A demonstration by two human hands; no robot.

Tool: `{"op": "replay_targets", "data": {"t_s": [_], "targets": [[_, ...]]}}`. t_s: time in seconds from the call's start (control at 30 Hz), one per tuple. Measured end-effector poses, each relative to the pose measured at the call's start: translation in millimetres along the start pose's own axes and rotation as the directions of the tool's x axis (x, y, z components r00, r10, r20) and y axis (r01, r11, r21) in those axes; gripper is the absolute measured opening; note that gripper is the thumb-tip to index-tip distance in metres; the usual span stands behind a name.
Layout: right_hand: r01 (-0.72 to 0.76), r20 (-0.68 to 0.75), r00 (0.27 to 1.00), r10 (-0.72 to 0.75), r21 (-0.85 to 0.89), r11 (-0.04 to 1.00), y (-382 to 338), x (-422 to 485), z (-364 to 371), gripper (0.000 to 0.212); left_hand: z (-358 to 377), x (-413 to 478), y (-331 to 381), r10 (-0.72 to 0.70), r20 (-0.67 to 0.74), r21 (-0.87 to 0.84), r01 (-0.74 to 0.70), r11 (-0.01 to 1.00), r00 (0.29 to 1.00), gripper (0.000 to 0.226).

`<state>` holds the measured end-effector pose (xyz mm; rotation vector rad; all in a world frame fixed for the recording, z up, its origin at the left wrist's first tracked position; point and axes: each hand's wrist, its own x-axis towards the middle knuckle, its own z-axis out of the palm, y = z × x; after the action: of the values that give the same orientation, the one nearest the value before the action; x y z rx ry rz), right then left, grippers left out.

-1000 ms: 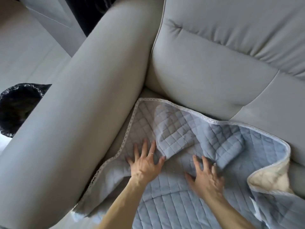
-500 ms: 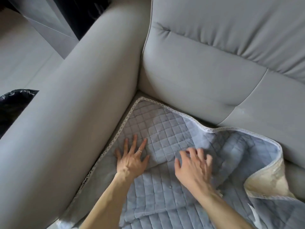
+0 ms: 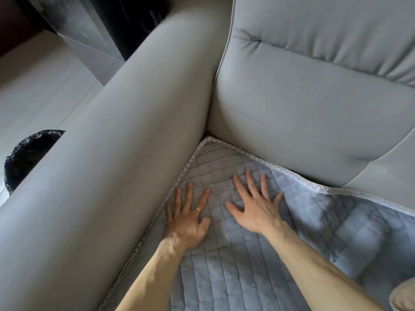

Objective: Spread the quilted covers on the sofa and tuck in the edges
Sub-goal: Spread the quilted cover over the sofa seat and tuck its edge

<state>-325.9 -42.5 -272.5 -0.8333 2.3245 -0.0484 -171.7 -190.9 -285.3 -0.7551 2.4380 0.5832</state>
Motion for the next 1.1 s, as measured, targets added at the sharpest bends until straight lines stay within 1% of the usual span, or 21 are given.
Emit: {"op": "replay_targets", "data": {"t_s": [0.1,0.23,0.27,0.37,0.4,0.5,0.6,0.67,0.77,0.83,0.9,1.0,1.1], "targets": [[0.025,0.003,1.0,-0.025,-0.007,1.0,-6,15,-3,0.076,0,3,-3,-0.036,-0.084,-0.001,0.036,0.999,0.996,0.069],[0.033,-0.043,0.999,-0.034,-0.023,0.999,-7,14,-3,0.074,-8,6,9,-0.108,-0.049,-0.011,0.107,0.994,0.993,0.067],[0.036,-0.071,0.997,-0.039,-0.039,0.999,-5,10,-2,0.073,-10,5,14,-0.092,-0.098,-0.015,0.091,0.996,0.991,0.068],[0.009,-0.17,0.985,-0.022,-0.08,0.997,3,-3,4,0.072,-23,13,22,0.039,-0.294,-0.028,-0.05,0.998,0.955,0.068],[-0.018,-0.208,0.978,0.0,-0.082,0.996,7,-8,7,0.072,-28,20,24,0.082,-0.321,-0.018,-0.092,0.996,0.944,0.067],[-0.068,-0.261,0.964,0.051,-0.053,0.996,20,-16,17,0.073,-37,46,34,0.136,-0.298,0.017,-0.137,0.99,0.945,0.065],[-0.055,-0.296,0.954,0.041,-0.037,0.998,25,-14,23,0.074,-33,74,42,0.095,-0.234,0.001,-0.097,0.995,0.968,0.065],[-0.065,-0.313,0.949,0.051,-0.035,0.997,24,-10,25,0.075,-23,89,43,0.053,-0.216,0.001,-0.054,0.999,0.975,0.065],[-0.073,-0.334,0.941,0.054,-0.045,0.996,20,-2,24,0.074,-15,99,41,0.018,-0.303,0.028,-0.009,1.0,0.953,0.064],[-0.078,-0.322,0.945,0.06,-0.044,0.996,20,4,24,0.074,-12,103,38,0.031,-0.366,0.046,-0.015,0.999,0.93,0.064],[-0.077,-0.298,0.952,0.067,-0.024,0.997,20,6,23,0.074,-11,106,34,0.063,-0.397,0.089,-0.03,0.996,0.916,0.066],[-0.068,-0.239,0.969,0.069,0.012,0.998,22,5,22,0.074,-11,109,32,0.057,-0.388,0.111,-0.015,0.994,0.92,0.068],[-0.026,-0.14,0.99,0.034,0.057,0.998,29,5,11,0.075,-13,108,35,0.039,-0.337,0.128,0.005,0.992,0.941,0.067]]}}
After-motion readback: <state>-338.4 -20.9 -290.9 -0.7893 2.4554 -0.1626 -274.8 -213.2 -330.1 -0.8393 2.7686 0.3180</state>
